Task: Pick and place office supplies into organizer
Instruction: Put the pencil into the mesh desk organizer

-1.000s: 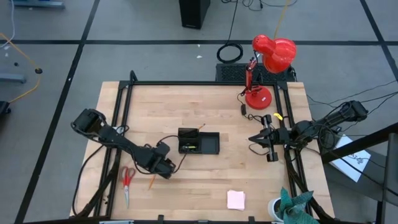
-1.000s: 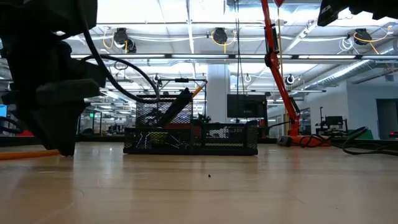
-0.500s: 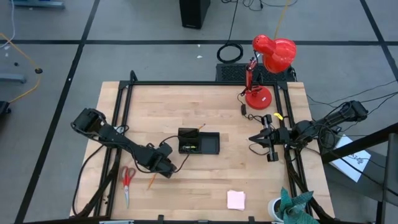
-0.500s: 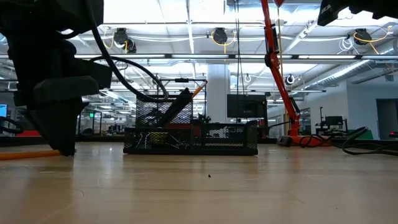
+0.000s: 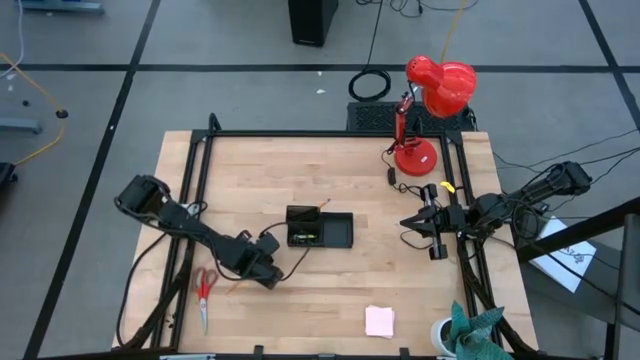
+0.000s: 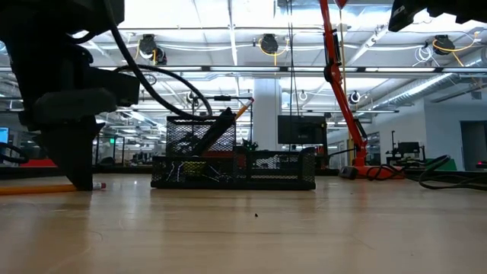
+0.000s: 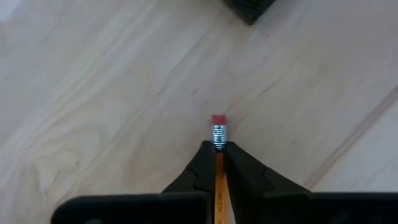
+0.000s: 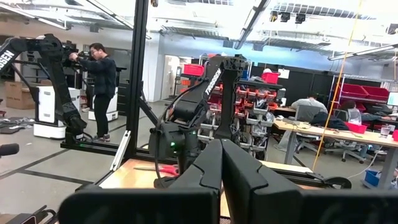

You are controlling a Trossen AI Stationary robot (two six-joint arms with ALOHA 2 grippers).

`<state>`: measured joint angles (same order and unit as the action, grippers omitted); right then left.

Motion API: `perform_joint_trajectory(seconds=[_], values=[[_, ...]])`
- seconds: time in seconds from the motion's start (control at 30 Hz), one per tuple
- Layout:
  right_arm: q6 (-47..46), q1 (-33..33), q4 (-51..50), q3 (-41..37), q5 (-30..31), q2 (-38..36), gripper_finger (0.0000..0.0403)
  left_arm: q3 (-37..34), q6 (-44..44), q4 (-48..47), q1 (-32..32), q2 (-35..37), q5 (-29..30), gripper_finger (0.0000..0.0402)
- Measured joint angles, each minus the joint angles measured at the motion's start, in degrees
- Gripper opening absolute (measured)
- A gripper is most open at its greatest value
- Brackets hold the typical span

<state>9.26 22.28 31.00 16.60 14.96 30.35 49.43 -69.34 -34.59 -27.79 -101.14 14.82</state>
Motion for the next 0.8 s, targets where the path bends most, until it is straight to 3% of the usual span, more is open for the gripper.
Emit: perform_joint_trajectory(seconds=[0.43, 0.63, 0.8], values=[[0.0, 0.0, 0.0, 0.0, 0.0, 0.0, 0.0000, -0.8, 4.1, 5.6, -4.4, 3.0, 14.5, 0.0011], [0.0, 0.0, 0.0, 0.0, 0.0, 0.1, 0.0000, -0.6, 13.7, 14.1, -4.3, 6.5, 19.0, 0.0009], [0.0, 0.0, 0.1, 0.0, 0.0, 0.3, 0.0000, -0.5, 29.4, 24.9, -4.1, 9.8, 23.0, 0.0009]])
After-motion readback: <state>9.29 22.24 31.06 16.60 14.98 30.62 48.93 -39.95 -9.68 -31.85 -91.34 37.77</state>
